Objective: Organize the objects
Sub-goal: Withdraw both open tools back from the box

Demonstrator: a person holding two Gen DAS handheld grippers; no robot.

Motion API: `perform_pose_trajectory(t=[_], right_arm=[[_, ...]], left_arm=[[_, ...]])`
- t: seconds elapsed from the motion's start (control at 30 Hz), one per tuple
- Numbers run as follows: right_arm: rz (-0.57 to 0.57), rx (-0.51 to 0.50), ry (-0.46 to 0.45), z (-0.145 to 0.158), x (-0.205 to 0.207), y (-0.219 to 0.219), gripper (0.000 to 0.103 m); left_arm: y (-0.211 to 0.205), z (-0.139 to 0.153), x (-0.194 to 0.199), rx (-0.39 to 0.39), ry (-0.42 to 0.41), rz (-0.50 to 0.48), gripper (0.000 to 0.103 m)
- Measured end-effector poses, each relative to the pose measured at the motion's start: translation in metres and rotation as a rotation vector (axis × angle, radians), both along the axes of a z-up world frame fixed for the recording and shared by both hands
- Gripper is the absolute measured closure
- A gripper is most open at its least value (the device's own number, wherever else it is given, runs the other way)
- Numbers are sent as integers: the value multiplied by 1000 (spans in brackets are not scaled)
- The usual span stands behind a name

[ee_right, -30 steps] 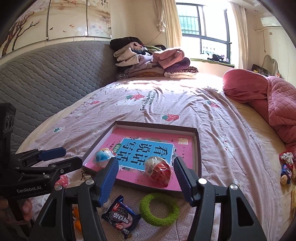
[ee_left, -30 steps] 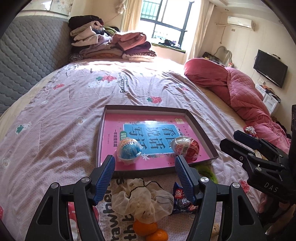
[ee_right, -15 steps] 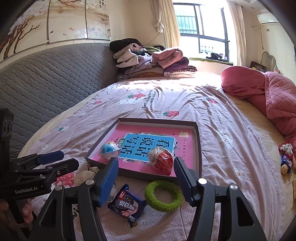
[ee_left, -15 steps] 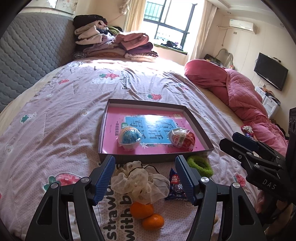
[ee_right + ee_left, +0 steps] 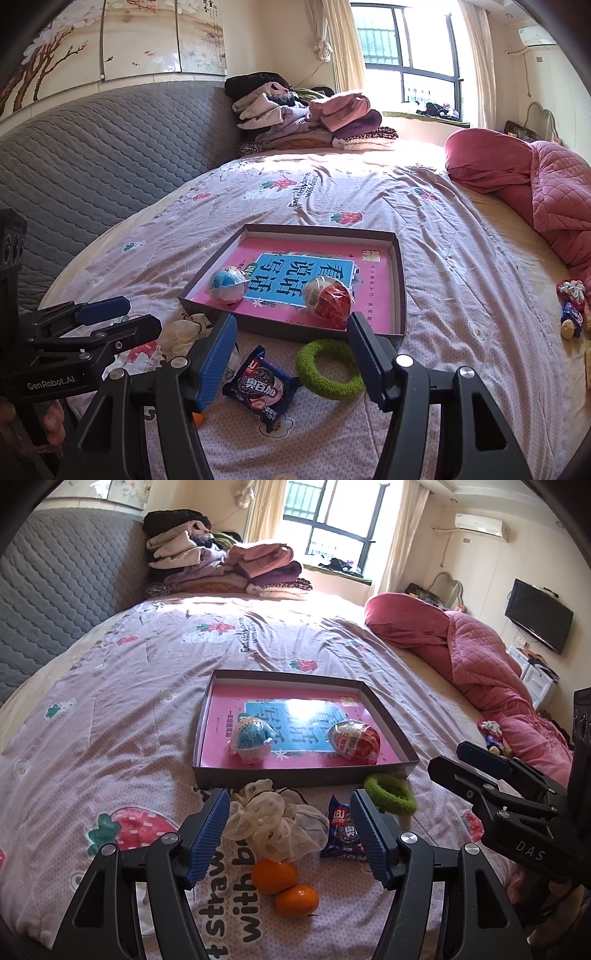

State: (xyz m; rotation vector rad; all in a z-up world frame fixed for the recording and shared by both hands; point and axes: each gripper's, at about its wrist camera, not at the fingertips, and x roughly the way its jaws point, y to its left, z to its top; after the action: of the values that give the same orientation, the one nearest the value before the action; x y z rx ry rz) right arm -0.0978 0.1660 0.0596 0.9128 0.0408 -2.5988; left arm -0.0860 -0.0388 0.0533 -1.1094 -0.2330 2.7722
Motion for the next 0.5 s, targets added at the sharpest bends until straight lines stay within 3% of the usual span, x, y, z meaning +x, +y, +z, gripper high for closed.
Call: perform_pose_trajectory(t=[0.5], right_arm=[[-5, 12, -18, -4, 16, 1, 41]], left_arm=[[1, -1, 16, 2, -20, -8, 34]])
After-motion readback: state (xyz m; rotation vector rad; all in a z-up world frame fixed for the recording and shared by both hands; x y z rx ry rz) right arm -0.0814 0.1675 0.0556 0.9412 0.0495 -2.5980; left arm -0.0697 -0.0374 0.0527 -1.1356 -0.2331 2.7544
